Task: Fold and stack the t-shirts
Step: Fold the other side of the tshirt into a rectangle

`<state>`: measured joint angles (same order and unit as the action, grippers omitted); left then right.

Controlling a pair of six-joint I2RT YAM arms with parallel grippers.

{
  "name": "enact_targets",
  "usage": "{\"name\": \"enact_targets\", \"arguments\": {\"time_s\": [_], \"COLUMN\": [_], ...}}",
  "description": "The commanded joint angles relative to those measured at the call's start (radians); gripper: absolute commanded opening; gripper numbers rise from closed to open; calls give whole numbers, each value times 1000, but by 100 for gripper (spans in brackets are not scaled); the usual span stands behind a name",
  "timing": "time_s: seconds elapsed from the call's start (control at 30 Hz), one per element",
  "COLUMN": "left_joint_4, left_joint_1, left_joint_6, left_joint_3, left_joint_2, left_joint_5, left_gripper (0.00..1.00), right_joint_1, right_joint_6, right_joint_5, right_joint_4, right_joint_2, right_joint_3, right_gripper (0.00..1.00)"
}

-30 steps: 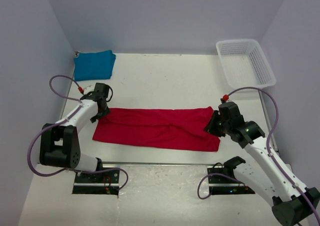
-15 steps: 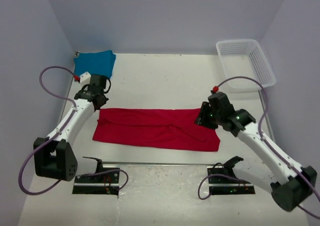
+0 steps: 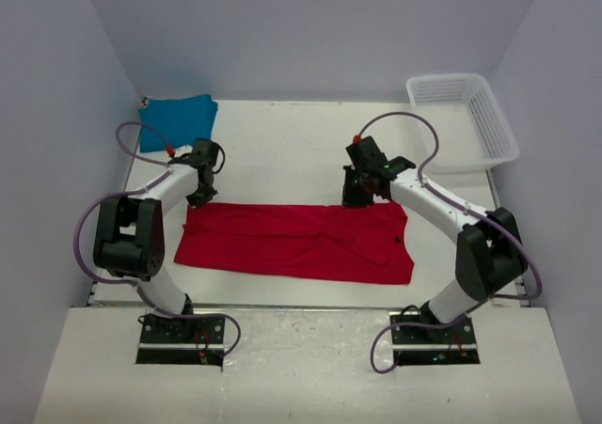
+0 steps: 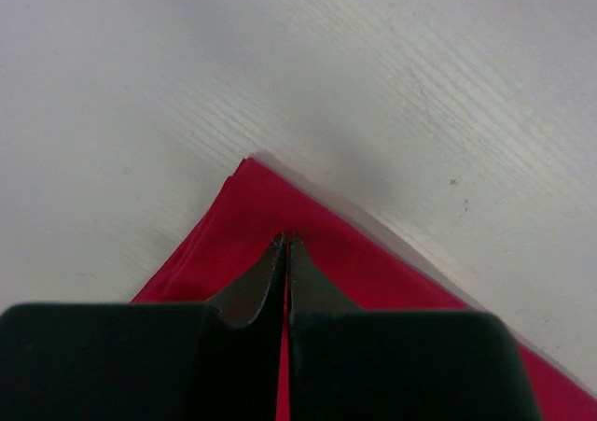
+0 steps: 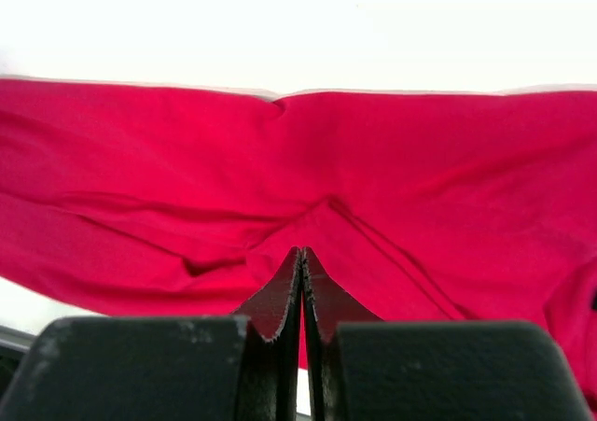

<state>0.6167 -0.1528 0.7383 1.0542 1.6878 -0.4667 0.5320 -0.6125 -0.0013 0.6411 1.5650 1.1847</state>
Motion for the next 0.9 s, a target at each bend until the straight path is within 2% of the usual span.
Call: {"name": "enact_targets", "arguments": {"time_s": [0.0,0.3,0.57,0.7,0.73,0.87], "left_joint_4": [-18,0,-12,-18,-20,-40], "left_joint_1": [-2,22,19,16,13,-4], "left_joint_6": [3,13,22,30,29,16], "left_joint_3": [62,95,32,4,1,-29], "left_joint_2": [-5,52,-48,-80,-83,-100], "left_joint_5": [-43,-33,-36,-23,-10,0], "left_gripper": [0,0,0,0,0,0], "right_joint_1": [6,0,2,2,2,37], "right_joint_6": [37,54,49,57,68,115], "right_joint_5": [-36,-29,-38,-91,-144,-197], "right_joint_4": [-46,-46,-63,-112,-118,-112], "right_joint_2": [49,87,115,130,139,200], "right_joint_3": [24,56,35,13,16,72], "right_gripper": [0,0,0,0,0,0]}}
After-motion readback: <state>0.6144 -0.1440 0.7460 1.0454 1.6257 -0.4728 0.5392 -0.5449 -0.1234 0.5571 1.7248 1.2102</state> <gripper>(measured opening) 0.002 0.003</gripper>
